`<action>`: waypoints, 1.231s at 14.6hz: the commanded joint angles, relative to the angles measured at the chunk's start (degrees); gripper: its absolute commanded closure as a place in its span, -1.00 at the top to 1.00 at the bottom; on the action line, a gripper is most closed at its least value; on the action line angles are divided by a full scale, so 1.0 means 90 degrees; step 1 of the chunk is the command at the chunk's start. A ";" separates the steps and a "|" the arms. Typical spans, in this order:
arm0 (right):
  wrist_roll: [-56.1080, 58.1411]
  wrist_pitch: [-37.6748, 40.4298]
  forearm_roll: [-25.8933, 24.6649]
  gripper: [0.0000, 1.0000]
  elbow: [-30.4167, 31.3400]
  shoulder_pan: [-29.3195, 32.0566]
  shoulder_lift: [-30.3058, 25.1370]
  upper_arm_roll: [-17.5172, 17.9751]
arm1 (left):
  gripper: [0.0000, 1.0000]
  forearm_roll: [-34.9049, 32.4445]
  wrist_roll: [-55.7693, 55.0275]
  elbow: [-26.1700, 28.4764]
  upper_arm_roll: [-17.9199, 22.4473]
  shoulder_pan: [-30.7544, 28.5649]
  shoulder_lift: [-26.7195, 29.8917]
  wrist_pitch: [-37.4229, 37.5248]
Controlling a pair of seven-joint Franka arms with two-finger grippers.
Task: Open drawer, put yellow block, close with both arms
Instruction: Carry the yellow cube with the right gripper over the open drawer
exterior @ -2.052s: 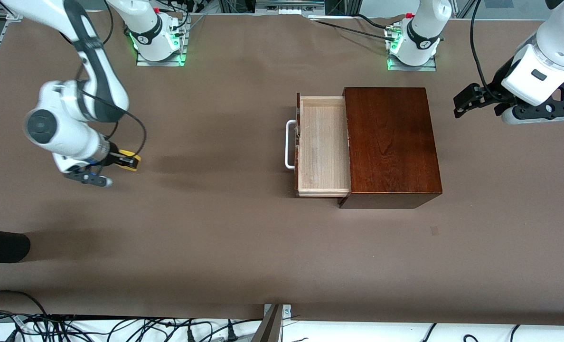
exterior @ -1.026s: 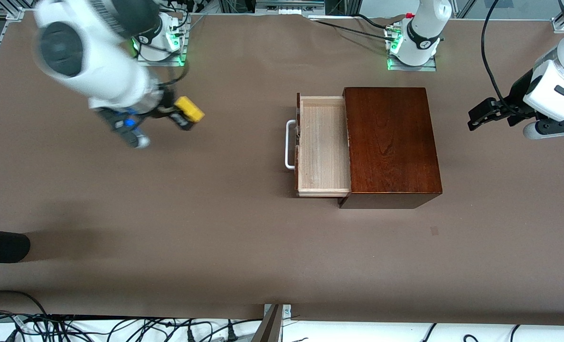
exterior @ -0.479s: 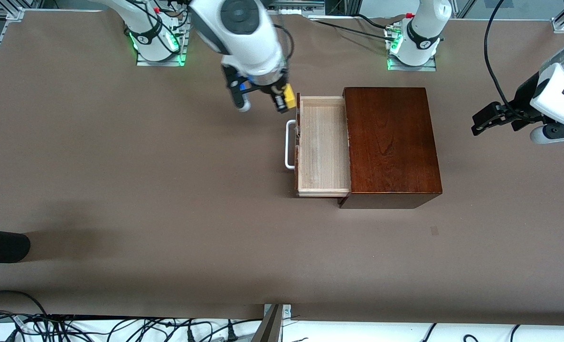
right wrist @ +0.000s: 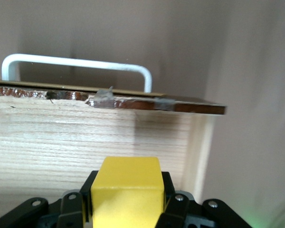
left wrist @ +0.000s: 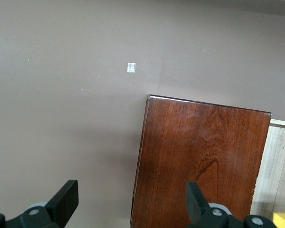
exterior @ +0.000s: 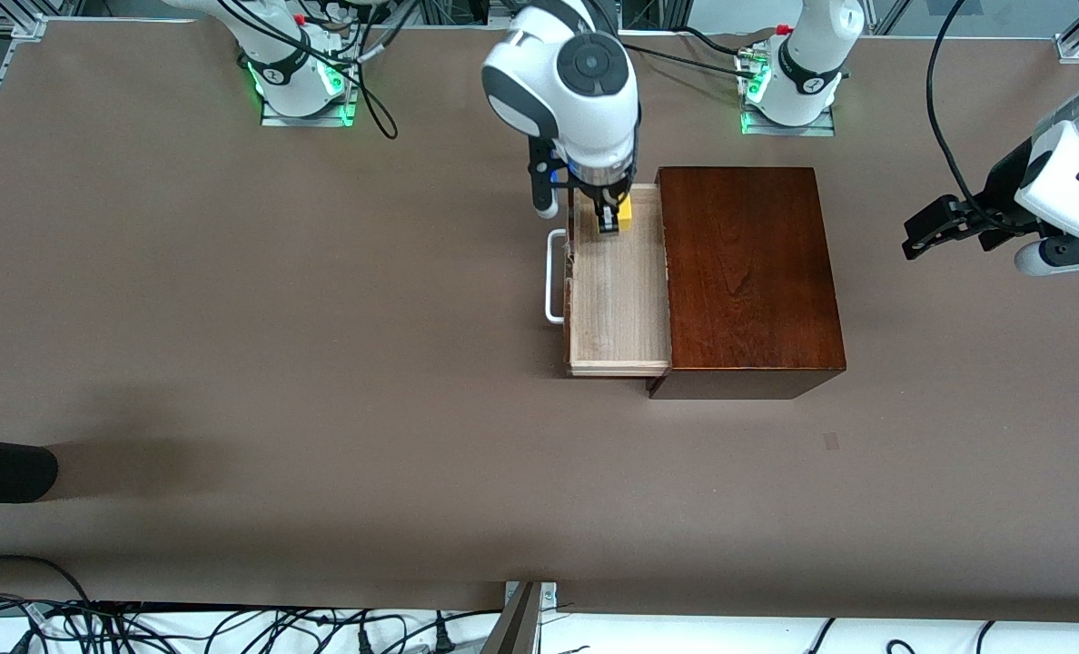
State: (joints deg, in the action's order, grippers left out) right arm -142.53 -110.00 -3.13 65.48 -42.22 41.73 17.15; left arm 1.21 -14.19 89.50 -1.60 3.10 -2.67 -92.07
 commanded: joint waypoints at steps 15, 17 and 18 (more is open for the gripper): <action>-0.0170 0.0140 -0.0307 1.00 -0.0391 -0.0095 0.0501 -0.0206 | 1.00 0.0071 0.0151 -0.0217 0.0002 -0.0023 -0.0094 0.0083; 0.0073 0.0453 -0.0258 1.00 -0.0410 0.0168 -0.0044 -0.0177 | 1.00 0.0080 0.0151 -0.0208 -0.0008 -0.0023 -0.0094 0.0083; 0.0548 0.0677 -0.0238 1.00 -0.0401 0.0334 -0.0240 -0.0167 | 1.00 0.0080 0.0151 -0.0208 0.0001 -0.0023 -0.0094 0.0083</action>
State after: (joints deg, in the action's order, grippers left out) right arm -142.06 -108.52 -5.15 61.19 -41.99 44.93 15.28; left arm 1.21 -14.19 89.44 -1.62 3.11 -2.69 -92.07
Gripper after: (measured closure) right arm 0.000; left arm 0.000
